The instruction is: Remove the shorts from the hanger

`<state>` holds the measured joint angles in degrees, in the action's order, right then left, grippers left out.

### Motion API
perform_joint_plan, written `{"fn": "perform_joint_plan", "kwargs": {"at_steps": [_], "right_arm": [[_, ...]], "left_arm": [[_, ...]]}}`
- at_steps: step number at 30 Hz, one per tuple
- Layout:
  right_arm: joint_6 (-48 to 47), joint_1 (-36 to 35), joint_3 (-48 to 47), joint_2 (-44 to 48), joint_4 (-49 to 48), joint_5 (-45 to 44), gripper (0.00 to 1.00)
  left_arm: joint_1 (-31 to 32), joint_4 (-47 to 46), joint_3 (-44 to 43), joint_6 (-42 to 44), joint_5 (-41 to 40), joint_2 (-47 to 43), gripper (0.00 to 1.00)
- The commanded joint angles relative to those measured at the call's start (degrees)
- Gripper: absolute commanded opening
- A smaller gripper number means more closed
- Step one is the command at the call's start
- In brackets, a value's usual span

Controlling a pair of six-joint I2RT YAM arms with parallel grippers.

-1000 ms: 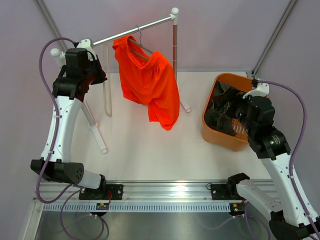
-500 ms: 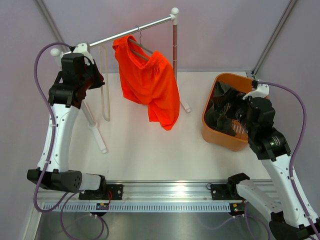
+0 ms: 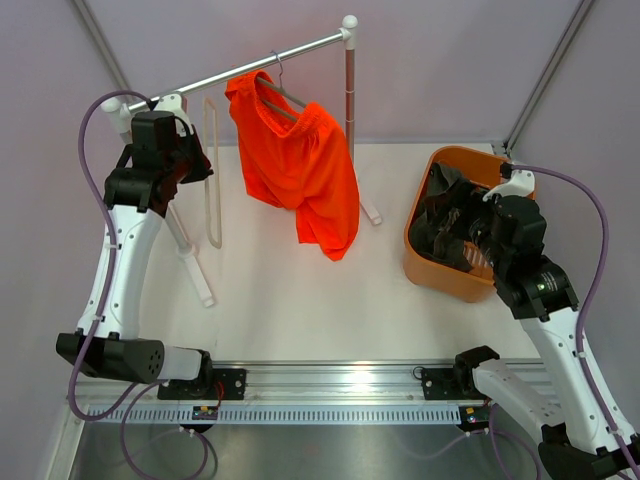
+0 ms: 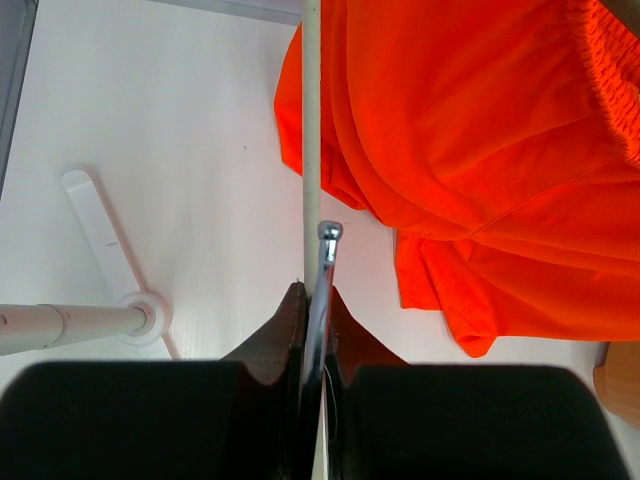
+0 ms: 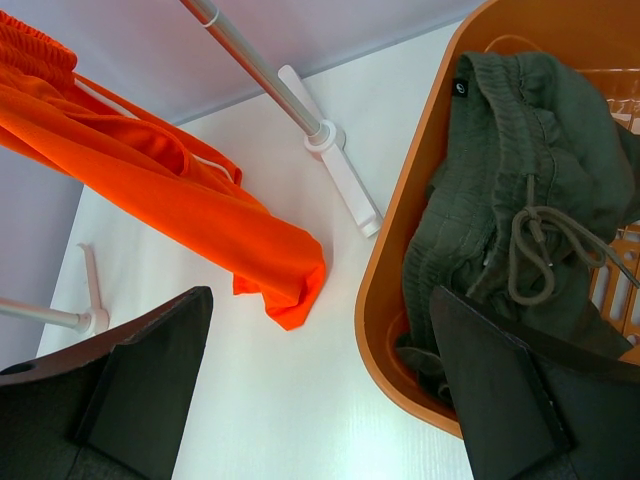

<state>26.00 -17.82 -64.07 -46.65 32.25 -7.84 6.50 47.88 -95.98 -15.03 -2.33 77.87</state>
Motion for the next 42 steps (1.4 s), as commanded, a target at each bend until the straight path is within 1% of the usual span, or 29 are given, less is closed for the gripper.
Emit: {"fn": "perform_joint_plan", "kwargs": {"at_steps": [1, 5, 11, 14, 15, 18, 22, 24, 27, 32, 40, 42], "right_arm": [[0.54, 0.16, 0.26, 0.42, -2.54, 0.54, 1.0], [0.46, 0.07, 0.18, 0.34, -2.89, 0.63, 0.99], [0.19, 0.16, 0.09, -0.1, -3.42, 0.54, 1.0], [-0.16, 0.16, -0.09, -0.98, -3.68, 0.54, 1.0], [-0.25, 0.16, -0.26, -1.16, -3.77, 0.54, 1.0], [-0.6, 0.16, -0.7, -2.04, -3.95, 0.54, 0.99], [-1.56, 0.16, -1.49, -3.0, -3.95, 0.28, 1.0], [-1.83, 0.16, -1.93, -3.62, -4.12, 0.1, 1.0], [-2.18, 0.07, -2.2, -4.32, -4.21, 0.19, 0.99], [-2.53, 0.24, -1.85, -4.94, -4.48, 0.37, 0.99], [-1.65, 0.07, -0.26, -4.24, -5.09, 1.07, 0.99], [-1.65, 0.16, -0.18, -4.06, -5.0, 1.07, 0.99]], "left_arm": [[0.52, -3.58, -0.08, 0.26, 0.74, -1.83, 0.0], [1.23, -4.28, -0.95, 0.26, 0.22, -5.61, 0.0], [1.32, -2.26, -8.16, 0.0, -0.13, -4.13, 0.0], [1.32, -1.12, -12.81, 0.35, -1.54, -1.06, 0.0], [1.32, -0.42, -15.78, 0.44, -1.89, 1.3, 0.0], [1.32, 0.28, -19.67, 0.61, -3.2, 4.65, 0.0], [1.23, 2.04, -27.22, 0.88, -4.26, 12.81, 0.0], [1.23, 2.31, -29.69, 0.7, -4.61, 14.76, 0.0], [1.23, 1.35, -29.61, 0.44, -5.14, 17.05, 0.0], [0.27, -0.5, -26.54, -0.18, -4.53, 17.93, 0.0], [-0.09, -4.55, -15.65, -0.36, -4.96, 13.55, 0.0], [-0.52, -4.46, -15.63, -0.44, -4.97, 13.28, 0.0]]}}
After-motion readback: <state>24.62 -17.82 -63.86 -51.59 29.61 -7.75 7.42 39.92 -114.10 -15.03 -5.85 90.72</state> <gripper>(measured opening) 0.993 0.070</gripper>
